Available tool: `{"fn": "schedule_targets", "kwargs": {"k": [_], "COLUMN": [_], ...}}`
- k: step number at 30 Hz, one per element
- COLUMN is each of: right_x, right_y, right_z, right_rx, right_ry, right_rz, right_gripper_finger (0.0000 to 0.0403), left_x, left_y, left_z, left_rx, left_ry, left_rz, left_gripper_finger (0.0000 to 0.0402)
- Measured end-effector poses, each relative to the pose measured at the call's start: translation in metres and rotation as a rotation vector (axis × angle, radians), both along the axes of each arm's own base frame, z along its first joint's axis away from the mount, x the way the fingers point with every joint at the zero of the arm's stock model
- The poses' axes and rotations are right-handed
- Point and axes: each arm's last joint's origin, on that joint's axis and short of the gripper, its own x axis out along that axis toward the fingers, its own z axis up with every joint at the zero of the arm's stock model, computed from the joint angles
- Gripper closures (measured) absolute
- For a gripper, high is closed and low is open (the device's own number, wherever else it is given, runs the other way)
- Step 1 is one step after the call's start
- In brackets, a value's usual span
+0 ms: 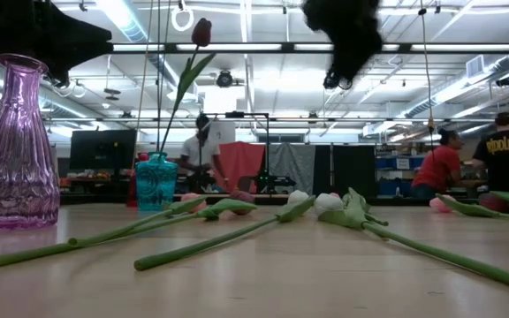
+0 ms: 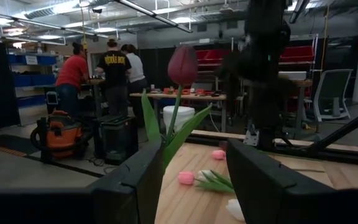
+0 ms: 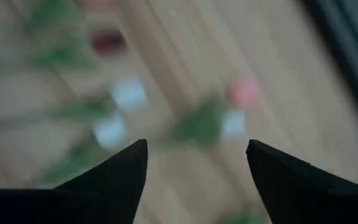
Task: Sort flowers into vase by color
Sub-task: Put the right red flower into the blue vase
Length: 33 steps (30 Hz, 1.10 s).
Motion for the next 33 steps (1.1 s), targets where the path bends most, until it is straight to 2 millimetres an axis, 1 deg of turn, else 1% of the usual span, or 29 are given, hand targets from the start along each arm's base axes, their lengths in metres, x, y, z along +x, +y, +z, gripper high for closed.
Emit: {"fn": "schedule_targets", "kwargs": {"k": [3, 6, 9, 12, 15, 18, 23, 27, 33], "right_x": [-0.034, -0.065, -0.087, -0.101, -0.11, -0.114, -0.115, -0.117, -0.115], "right_y": [0.001, 0.001, -0.003, -0.011, -0.02, -0.033, -0.055, -0.072, -0.087], "right_z": [-0.028, -0.053, -0.077, -0.096, -0.11, -0.119, -0.133, -0.147, -0.169], "right_rx": [0.052, 0.083, 0.135, 0.186, 0.243, 0.257, 0.258, 0.261, 0.305], "right_ry": [0.158, 0.281, 0.369, 0.455, 0.532, 0.595, 0.669, 0.758, 0.825], "right_rz": [-0.186, -0.358, -0.483, -0.551, -0.58, -0.577, -0.592, -0.59, -0.577], "right_gripper_finger": [0.0147, 0.0167, 0.0183, 0.0195, 0.0199, 0.0197, 0.0184, 0.0174, 0.0178], "left_x": [0.0, 0.0, 0.0, 0.0, 0.0, 0.0, 0.0, 0.0, 0.0], "left_y": [0.0, 0.0, 0.0, 0.0, 0.0, 0.0, 0.0, 0.0, 0.0], "left_z": [0.0, 0.0, 0.0, 0.0, 0.0, 0.0, 0.0, 0.0, 0.0], "left_rx": [0.0, 0.0, 0.0, 0.0, 0.0, 0.0, 0.002, 0.005, 0.006], "left_ry": [0.0, 0.0, 0.0, 0.0, -0.001, 0.0, 0.002, 0.006, 0.007], "left_rz": [0.0, 0.0, 0.001, 0.001, 0.001, 0.001, 0.001, 0.001, 0.001], "left_gripper_finger": [0.022, 0.022, 0.022, 0.022, 0.022, 0.022, 0.022, 0.022, 0.022]}}
